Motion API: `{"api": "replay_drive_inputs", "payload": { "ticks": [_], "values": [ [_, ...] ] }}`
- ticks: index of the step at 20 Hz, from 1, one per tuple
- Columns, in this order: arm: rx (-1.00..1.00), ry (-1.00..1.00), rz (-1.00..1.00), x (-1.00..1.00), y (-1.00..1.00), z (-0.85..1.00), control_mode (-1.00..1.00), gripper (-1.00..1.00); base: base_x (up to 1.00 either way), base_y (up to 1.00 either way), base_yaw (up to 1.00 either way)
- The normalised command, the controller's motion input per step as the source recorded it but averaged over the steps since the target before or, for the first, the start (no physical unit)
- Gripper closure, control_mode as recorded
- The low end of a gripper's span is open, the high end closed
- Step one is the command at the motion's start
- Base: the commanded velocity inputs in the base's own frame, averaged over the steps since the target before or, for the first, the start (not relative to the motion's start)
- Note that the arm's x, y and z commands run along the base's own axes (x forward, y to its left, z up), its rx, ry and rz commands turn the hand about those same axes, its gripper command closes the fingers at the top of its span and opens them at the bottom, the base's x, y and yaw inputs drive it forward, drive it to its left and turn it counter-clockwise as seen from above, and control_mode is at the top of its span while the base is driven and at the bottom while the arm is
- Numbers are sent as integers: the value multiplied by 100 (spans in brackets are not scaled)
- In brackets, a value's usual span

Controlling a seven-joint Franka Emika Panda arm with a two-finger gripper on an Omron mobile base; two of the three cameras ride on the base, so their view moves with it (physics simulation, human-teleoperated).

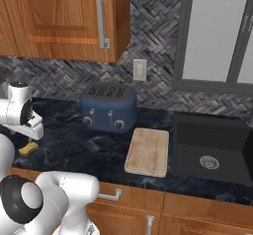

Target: Pick up the sponge from the counter and clean the cutting board by briefly scrubbing or pressing down on the cutting board. Once finished, release the sponge.

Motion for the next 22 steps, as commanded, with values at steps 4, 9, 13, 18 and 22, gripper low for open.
{"api": "replay_drive_inputs", "payload": {
  "ticks": [4, 9, 13, 18, 22],
  "values": [
    [-4, -11, 0, 0, 14, -12, -100, -100, 0, 0, 0],
    [-6, -7, 0, 4, 11, -12, -100, -100, 0, 0, 0],
    [-1, -1, -1, 25, 14, -6, -100, -100, 0, 0, 0],
    [0, 0, -2, 20, 14, -9, -100, -100, 0, 0, 0],
    [0, 0, 0, 21, 11, -10, -100, -100, 0, 0, 0]
  ]
}}
